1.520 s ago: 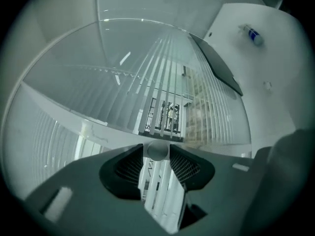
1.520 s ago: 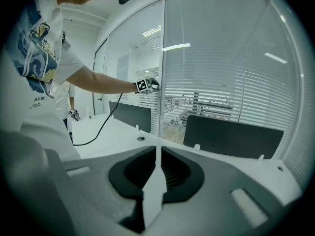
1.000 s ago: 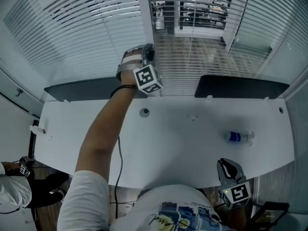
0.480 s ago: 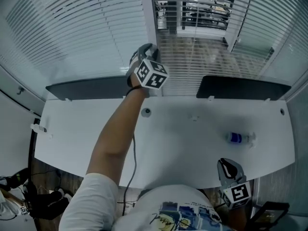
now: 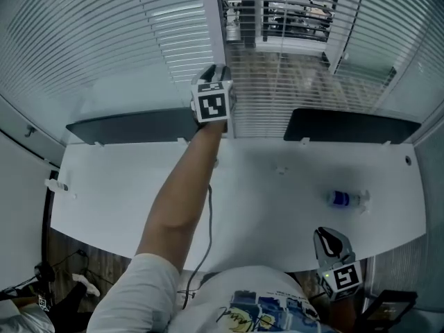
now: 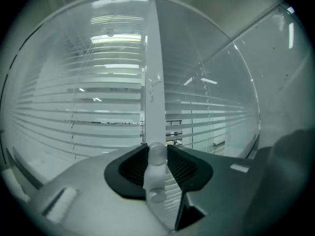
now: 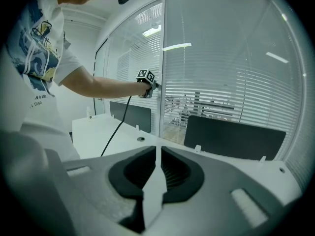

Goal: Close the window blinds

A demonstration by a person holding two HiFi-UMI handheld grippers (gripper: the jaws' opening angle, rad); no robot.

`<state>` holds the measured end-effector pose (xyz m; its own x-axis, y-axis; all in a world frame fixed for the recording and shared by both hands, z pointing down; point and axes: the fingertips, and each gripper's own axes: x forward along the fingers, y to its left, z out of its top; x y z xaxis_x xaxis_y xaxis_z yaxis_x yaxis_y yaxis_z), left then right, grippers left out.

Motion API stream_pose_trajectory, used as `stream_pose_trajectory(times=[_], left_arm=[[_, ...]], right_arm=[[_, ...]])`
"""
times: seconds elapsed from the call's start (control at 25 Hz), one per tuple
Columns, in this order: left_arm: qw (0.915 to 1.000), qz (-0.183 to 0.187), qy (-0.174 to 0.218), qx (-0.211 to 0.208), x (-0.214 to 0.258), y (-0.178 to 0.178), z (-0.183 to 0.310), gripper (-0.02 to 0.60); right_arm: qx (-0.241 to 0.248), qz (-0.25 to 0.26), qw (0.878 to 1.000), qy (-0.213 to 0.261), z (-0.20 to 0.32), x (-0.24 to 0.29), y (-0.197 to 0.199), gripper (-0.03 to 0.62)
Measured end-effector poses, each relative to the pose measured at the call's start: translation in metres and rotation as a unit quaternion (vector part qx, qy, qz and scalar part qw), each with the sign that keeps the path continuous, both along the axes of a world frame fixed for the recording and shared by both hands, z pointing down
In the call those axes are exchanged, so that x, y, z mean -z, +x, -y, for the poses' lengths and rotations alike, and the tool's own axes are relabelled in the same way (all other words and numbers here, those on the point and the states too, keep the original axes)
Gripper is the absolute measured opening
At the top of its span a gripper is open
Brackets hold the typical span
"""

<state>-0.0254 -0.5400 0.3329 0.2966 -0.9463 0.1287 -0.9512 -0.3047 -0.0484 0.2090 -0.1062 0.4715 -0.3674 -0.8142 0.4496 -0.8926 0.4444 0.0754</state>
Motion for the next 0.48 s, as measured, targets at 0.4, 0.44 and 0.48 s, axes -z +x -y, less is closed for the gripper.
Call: stream_pose_trajectory(times=[0.4, 0.44, 0.48], left_arm=[[0.9935, -0.109, -0.033, 0.001, -0.0007, -0.0027, 0.0, 0.126], [0.994, -0.105, -0.03, 0.0, -0.0003, -0.0025, -0.0004, 0.127], [0.9946, -0.1, -0.027, -0.002, 0.0, -0.0022, -0.0007, 0.129]], right_arm=[[0.0, 0.005, 1.0, 0.006, 0.0017, 0.0014, 0.0001, 0.021], [-0.002, 0.003, 1.0, 0.007, 0.001, 0.0017, 0.0015, 0.021], [-0.004, 0.002, 1.0, 0.007, 0.0, 0.0017, 0.0034, 0.021]])
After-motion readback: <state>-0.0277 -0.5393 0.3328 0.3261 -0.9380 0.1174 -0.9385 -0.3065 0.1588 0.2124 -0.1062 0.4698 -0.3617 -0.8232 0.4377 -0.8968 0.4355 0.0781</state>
